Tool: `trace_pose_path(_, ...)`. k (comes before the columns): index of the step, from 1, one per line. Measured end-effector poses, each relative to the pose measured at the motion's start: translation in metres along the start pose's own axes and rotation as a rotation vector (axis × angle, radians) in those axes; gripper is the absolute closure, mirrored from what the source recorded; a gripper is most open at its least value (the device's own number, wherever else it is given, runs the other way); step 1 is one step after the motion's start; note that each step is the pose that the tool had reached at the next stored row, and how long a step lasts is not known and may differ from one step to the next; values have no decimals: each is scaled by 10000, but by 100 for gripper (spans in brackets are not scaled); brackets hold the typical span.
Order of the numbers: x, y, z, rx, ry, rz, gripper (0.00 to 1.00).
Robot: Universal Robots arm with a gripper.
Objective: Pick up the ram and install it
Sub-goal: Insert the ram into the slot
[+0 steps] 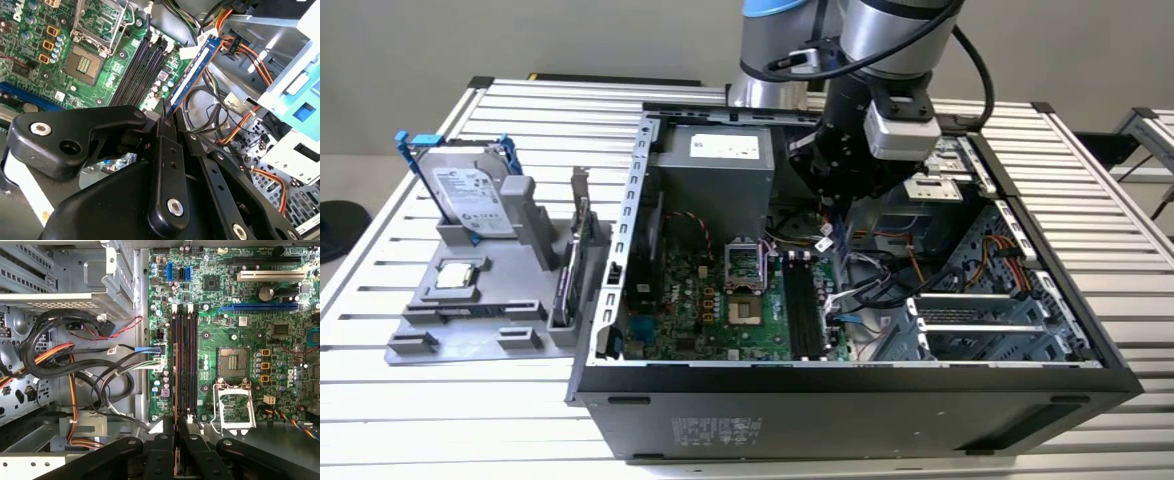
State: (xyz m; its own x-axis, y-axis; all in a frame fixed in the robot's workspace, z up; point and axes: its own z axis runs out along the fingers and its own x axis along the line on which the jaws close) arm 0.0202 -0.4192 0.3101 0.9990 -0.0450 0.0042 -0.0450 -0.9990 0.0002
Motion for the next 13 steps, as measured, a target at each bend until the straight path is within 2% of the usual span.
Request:
trace_pose_path(5, 0, 0, 38, -88, 5, 79, 100)
trace_pose_path(9, 0, 0, 63, -349, 17, 78, 100)
trace_pose_path(13, 0, 0, 101, -541, 29, 77, 100)
